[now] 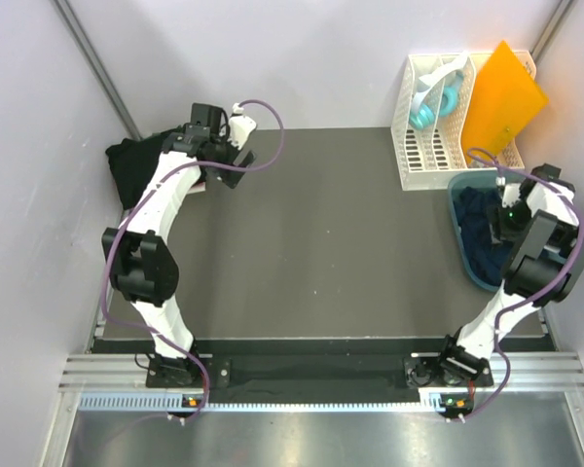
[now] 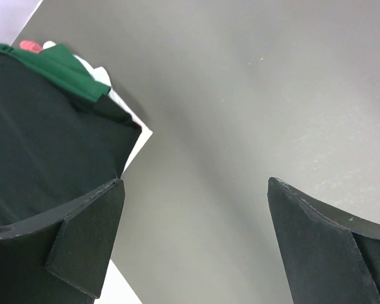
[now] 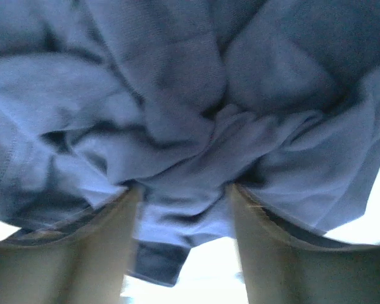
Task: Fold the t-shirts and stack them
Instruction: Grab crumpled tshirt from bin with the right arm
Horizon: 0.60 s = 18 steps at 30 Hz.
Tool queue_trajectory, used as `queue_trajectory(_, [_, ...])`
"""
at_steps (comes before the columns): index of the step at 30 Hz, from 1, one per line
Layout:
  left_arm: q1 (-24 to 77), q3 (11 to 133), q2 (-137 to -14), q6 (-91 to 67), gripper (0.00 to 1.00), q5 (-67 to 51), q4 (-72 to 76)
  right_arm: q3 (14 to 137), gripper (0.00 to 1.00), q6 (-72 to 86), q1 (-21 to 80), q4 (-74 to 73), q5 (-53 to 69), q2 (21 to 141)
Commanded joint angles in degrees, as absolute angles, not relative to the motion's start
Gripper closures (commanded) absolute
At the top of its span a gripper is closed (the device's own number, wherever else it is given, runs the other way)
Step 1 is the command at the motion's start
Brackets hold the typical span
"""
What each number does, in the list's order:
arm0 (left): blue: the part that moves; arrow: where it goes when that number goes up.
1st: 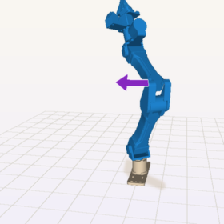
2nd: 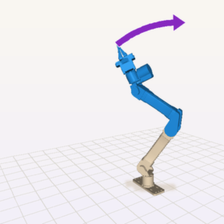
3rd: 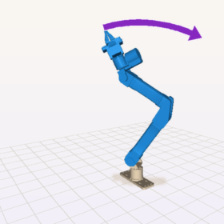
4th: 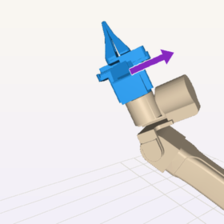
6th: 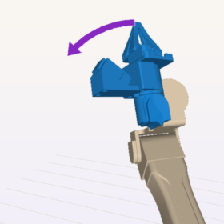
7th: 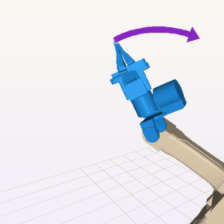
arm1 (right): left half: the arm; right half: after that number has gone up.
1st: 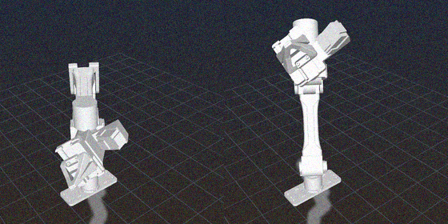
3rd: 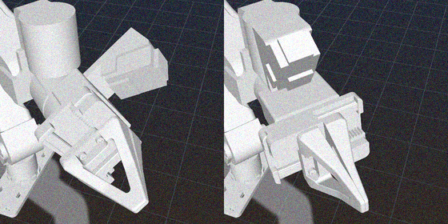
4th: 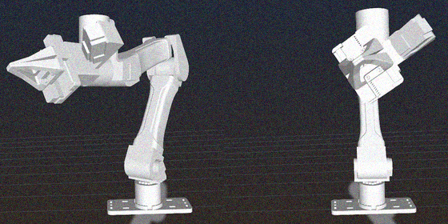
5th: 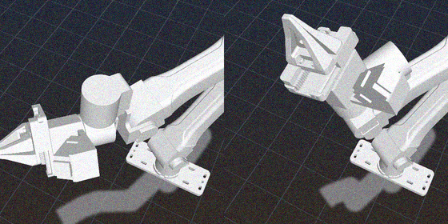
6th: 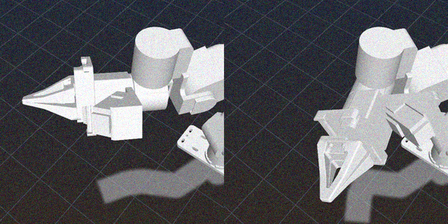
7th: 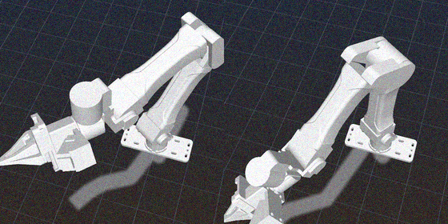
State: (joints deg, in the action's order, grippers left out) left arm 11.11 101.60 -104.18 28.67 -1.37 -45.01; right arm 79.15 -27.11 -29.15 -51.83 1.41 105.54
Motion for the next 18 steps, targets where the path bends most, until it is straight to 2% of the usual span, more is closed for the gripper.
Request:
queue_trajectory(1, [11.9, 101.8, -101.4, 27.9, 0.01, 1.2, -43.7, 83.8, 0.60, -26.6, -28.9, -49.7, 4.6, 107.0])
queue_trajectory(2, [12.0, 101.2, -101.1, 27.8, 0.01, 1.5, -43.5, 84.2, 0.80, -26.6, -28.8, -50.2, 5.1, 106.6])
queue_trajectory(4, [12.0, 100.5, -100.5, 27.9, 0.01, 1.7, -42.9, 85.5, 1.00, -26.4, -28.0, -50.9, 4.8, 104.8])
queue_trajectory(10, [12.6, 98.0, -99.5, 28.1, 0.01, 1.1, -41.5, 92.4, 1.00, -28.1, -22.6, -53.3, 0.3, 97.1])
queue_trajectory(18, [13.2, 94.4, -98.5, 28.7, 0.01, 0.3, -37.1, 106.9, 1.00, -34.9, -10.8, -49.4, -16.0, 89.0])
